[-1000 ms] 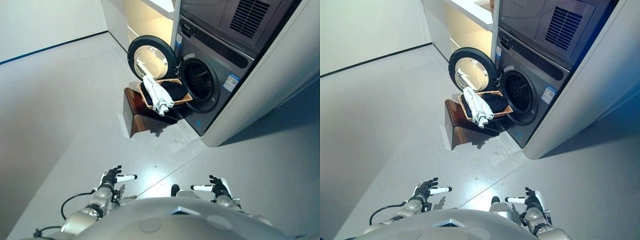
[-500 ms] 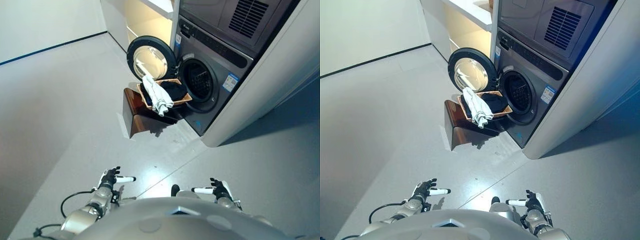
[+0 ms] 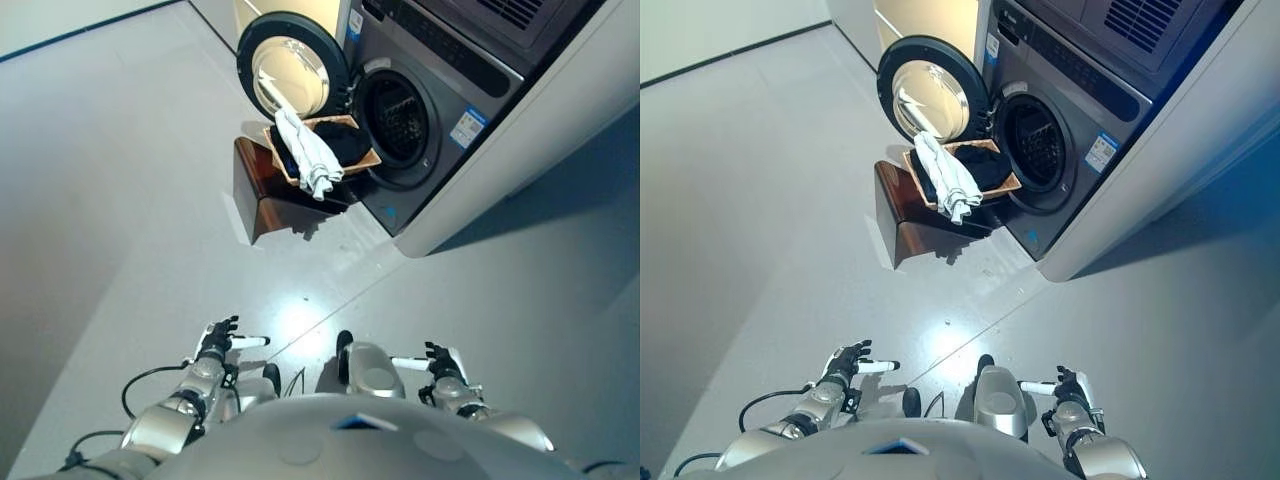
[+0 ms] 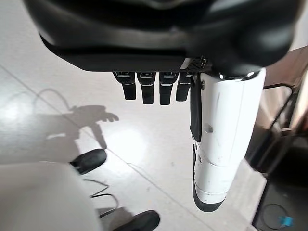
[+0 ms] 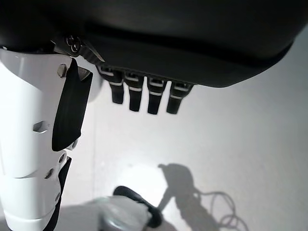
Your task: Pick up the clothes and place them into the washing machine
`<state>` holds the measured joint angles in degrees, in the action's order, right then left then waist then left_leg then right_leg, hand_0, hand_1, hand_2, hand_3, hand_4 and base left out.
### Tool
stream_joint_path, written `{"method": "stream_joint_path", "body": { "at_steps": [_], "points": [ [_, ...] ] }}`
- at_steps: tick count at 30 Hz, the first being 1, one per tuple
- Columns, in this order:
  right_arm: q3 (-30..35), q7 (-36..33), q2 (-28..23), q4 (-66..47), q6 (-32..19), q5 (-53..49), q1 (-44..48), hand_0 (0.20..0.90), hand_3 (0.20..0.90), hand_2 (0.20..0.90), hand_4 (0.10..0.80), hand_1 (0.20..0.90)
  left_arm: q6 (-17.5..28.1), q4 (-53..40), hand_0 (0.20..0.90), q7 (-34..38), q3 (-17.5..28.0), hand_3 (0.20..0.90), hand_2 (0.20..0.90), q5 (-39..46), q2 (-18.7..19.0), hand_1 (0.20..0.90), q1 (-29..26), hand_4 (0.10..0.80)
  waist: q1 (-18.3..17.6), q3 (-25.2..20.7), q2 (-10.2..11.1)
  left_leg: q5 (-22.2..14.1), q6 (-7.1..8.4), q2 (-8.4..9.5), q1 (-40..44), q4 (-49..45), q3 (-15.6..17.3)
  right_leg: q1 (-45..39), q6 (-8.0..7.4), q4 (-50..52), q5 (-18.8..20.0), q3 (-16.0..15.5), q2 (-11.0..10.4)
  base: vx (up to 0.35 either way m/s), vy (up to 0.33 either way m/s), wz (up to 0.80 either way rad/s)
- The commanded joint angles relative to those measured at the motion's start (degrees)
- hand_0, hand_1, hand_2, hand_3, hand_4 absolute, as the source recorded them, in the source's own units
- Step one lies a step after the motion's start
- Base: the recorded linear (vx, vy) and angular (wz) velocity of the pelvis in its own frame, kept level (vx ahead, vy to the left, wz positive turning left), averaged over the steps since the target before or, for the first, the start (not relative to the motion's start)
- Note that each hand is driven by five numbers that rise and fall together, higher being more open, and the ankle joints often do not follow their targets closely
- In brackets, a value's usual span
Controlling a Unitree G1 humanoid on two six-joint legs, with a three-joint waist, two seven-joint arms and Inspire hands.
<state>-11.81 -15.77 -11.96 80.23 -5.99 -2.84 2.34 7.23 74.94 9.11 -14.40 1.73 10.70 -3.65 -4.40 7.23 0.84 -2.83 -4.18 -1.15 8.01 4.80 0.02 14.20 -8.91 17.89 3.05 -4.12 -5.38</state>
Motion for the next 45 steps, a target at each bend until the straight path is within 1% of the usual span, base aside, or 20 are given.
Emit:
{"method": "stream_joint_path", "body": {
  "at_steps": [1,4,6,9,11,12,13,15,19,21,22,23,25,28,35,38,41,43,44,45],
  "points": [
    [-0.30,-1.79,-1.80,-0.08,-0.53,-2.00,3.47,0.900,0.900,0.900,0.800,0.900,2.09,0.06,0.900,1.56,0.50,0.900,0.900,0.35,1.01,0.900,-5.58,0.800,-1.00,1.48,-0.74,-5.91,3.24,1.95,3.70,-1.20,-2.82,1.08,-1.86,-10.90,2.04,4.08,-2.59,0.307,-0.111,0.19],
    [-0.70,-2.17,-1.65,-0.39,-0.25,-1.58,3.44,0.900,0.900,0.900,0.800,0.900,2.17,0.39,0.900,1.95,0.36,0.900,0.900,0.51,0.81,0.900,-6.37,0.800,-1.85,1.46,-0.53,-7.19,4.16,1.61,6.31,-0.27,-4.00,2.07,-3.07,-17.89,6.13,5.07,-4.45,0.280,-0.099,0.30],
    [-1.16,-2.38,-1.41,-1.42,-0.25,-1.25,3.07,0.900,0.900,0.900,0.800,0.900,2.16,0.27,0.900,2.30,0.41,0.900,0.900,0.97,0.58,0.900,-6.38,0.800,-2.65,0.85,-0.33,-8.77,4.94,0.82,9.13,0.20,-4.70,2.26,-3.53,-19.10,7.74,5.47,-3.66,0.407,-0.169,0.34],
    [-1.60,-2.37,-1.47,-2.03,-0.60,-1.60,1.87,0.900,0.900,0.900,0.800,0.900,2.02,0.52,0.900,2.40,0.26,0.900,0.900,0.96,0.38,0.900,-6.03,0.800,-3.62,-1.41,-0.01,-10.40,6.32,-1.26,12.43,0.20,-6.20,0.49,-2.23,-18.30,7.84,7.08,-1.42,0.330,-0.180,0.65],
    [-3.37,-2.41,-1.68,-3.31,-1.52,-1.43,2.07,0.900,0.900,0.900,0.800,0.900,2.15,0.04,0.900,2.81,-0.14,0.900,0.900,1.80,-0.12,0.900,-5.44,0.800,-3.66,-2.93,-0.68,-6.03,7.87,-4.73,11.44,-5.09,-7.49,-0.81,0.13,-16.11,5.99,5.91,2.89,0.388,-0.308,0.50],
    [-3.38,-2.41,-1.70,-3.32,-1.52,-1.43,2.06,0.900,0.900,0.900,0.800,0.900,2.15,0.04,0.900,2.81,-0.14,0.900,0.900,1.80,-0.14,0.900,-5.43,0.800,-3.73,-2.95,-0.77,-6.11,7.91,-4.84,11.39,-5.16,-7.55,-0.81,0.16,-16.07,5.93,5.81,2.95,0.373,-0.347,0.01],
    [-4.36,-2.43,-2.30,-4.86,-2.33,-1.71,2.07,0.900,0.900,0.900,0.800,0.900,2.24,-0.95,0.900,3.06,-0.51,0.900,0.900,2.21,-0.32,0.900,-5.16,0.800,-3.44,-3.33,-0.72,-1.55,8.90,-5.67,7.99,-13.91,-8.31,-3.15,2.13,-15.84,3.55,5.18,4.79,0.182,-0.182,-0.10],
    [-5.06,-2.38,-2.29,-5.21,-2.48,-1.62,2.24,0.900,0.900,0.900,0.800,0.900,2.29,-1.37,0.900,3.60,-0.42,0.900,0.900,2.76,-0.43,0.900,-5.32,0.800,-3.20,-3.10,-0.34,1.51,9.38,-5.65,5.10,-21.16,-8.59,-5.03,3.30,-16.05,2.57,4.68,5.36,0.245,-0.258,-0.09],
    [-7.37,-3.01,-3.04,-7.70,-2.94,-1.47,4.16,0.900,0.900,0.900,0.800,0.900,2.49,-3.10,0.900,4.70,-1.34,0.900,0.900,4.20,-0.54,0.900,-6.92,0.800,0.37,1.42,4.12,8.42,8.26,-1.04,-10.00,-44.77,-8.13,-12.67,6.41,-17.05,-0.06,5.42,3.90,0.192,-0.268,0.23],
    [-7.78,-3.14,-2.94,-7.99,-2.99,-1.57,4.69,0.900,0.900,0.900,0.800,0.900,2.51,-2.91,0.900,4.74,-1.38,0.900,0.900,4.16,-0.50,0.900,-6.96,0.800,1.36,2.06,4.47,7.14,7.85,-1.25,-12.79,-43.79,-6.79,-13.84,6.45,-17.27,-0.57,5.96,4.14,0.119,-0.108,-0.09],
    [-7.96,-3.42,-2.80,-8.12,-3.13,-1.88,5.12,0.900,0.900,0.900,0.800,0.900,2.54,-2.58,0.900,4.94,-1.25,0.900,0.900,4.00,-0.40,0.900,-6.96,0.800,1.81,2.15,5.07,6.55,7.57,-1.34,-15.68,-40.14,-5.86,-14.62,6.34,-17.51,-0.96,6.36,3.80,0.262,-0.040,-0.18],
    [-7.84,-3.79,-2.85,-8.04,-3.52,-2.57,5.74,0.900,0.900,0.900,0.800,0.900,2.66,-2.12,0.900,5.45,-1.23,0.900,0.900,3.96,-0.28,0.900,-6.93,0.800,2.43,2.68,4.51,6.12,8.10,-3.58,-18.40,-30.84,-2.98,-16.30,5.80,-17.99,-1.98,6.69,4.18,0.222,-0.005,0.02],
    [-7.79,-3.72,-2.80,-7.81,-3.58,-2.86,6.00,0.900,0.900,0.900,0.800,0.900,2.55,-1.85,0.900,5.60,-1.29,0.900,0.900,3.68,-0.35,0.900,-6.90,0.800,2.97,3.02,3.99,5.96,8.21,-3.61,-17.49,-23.48,-2.05,-17.54,5.41,-18.39,-2.57,7.33,4.47,0.222,0.077,0.03],
    [-7.57,-3.76,-3.37,-7.56,-3.47,-2.60,6.13,0.900,0.900,0.900,0.800,0.900,1.90,-0.71,0.900,5.27,-1.31,0.900,0.900,2.56,-0.72,0.900,-5.93,0.800,4.30,1.81,1.25,12.46,9.34,-3.92,-17.25,-3.76,0.84,-22.41,4.48,-21.03,-4.85,7.07,5.72,0.356,0.178,-0.30],
    [-7.92,-2.89,-3.80,-9.94,-3.25,-1.34,9.07,0.900,0.900,0.900,0.800,0.900,2.16,-1.10,0.900,4.46,-1.01,0.900,0.900,0.91,1.11,0.900,-5.20,0.800,5.23,-2.85,2.30,7.98,7.31,-1.45,-11.67,-2.55,2.83,-24.36,2.39,-18.64,-8.19,6.59,2.50,0.208,0.145,-0.45],
    [-9.18,-2.79,-3.24,-11.27,-3.00,0.22,11.12,0.900,0.900,0.900,0.800,0.900,1.86,-1.29,0.900,4.54,-0.17,0.900,0.900,1.00,2.14,0.900,-5.64,0.800,6.18,-2.90,2.86,6.26,6.05,-1.00,-10.54,-2.72,3.40,-21.97,1.56,-11.56,-8.63,6.26,2.75,0.122,0.120,0.18],
    [-11.25,-2.72,-3.11,-15.66,-3.36,0.65,17.08,0.900,0.900,0.900,0.800,0.900,2.08,-1.92,0.900,5.34,-0.39,0.900,0.900,1.06,3.89,0.900,-7.41,0.800,5.44,0.49,1.85,5.75,5.10,-2.25,-8.81,-3.37,2.73,-11.71,-1.09,2.60,-5.70,5.48,5.74,-0.013,0.108,-0.13],
    [-11.99,-2.72,-3.25,-16.52,-3.30,0.92,18.85,0.900,0.900,0.900,0.800,0.900,2.13,-1.98,0.900,5.38,-0.55,0.900,0.900,1.01,4.25,0.900,-7.75,0.800,5.50,1.05,1.84,5.77,4.95,-2.07,-8.73,-3.36,2.60,-10.46,-0.77,2.59,-5.67,4.47,5.51,0.006,0.059,0.12],
    [-13.18,-2.64,-2.97,-16.67,-2.91,1.68,20.72,0.900,0.900,0.900,0.800,0.900,2.04,-1.59,0.900,5.56,-0.44,0.900,0.900,1.20,4.49,0.900,-7.97,0.800,6.32,1.00,1.91,5.45,5.15,-1.89,-8.58,-2.85,2.65,-10.73,-0.11,-3.02,-5.77,0.85,1.75,0.053,0.019,0.16],
    [-13.19,-2.64,-2.95,-16.65,-2.91,1.68,20.75,0.900,0.900,0.900,0.800,0.900,2.04,-1.59,0.900,5.56,-0.42,0.900,0.900,1.20,4.50,0.900,-7.97,0.800,6.11,1.21,1.93,5.41,5.15,-1.83,-8.36,-2.83,2.45,-11.08,-0.12,-3.10,-5.86,0.65,1.68,0.069,-0.088,0.19]
  ]
}}
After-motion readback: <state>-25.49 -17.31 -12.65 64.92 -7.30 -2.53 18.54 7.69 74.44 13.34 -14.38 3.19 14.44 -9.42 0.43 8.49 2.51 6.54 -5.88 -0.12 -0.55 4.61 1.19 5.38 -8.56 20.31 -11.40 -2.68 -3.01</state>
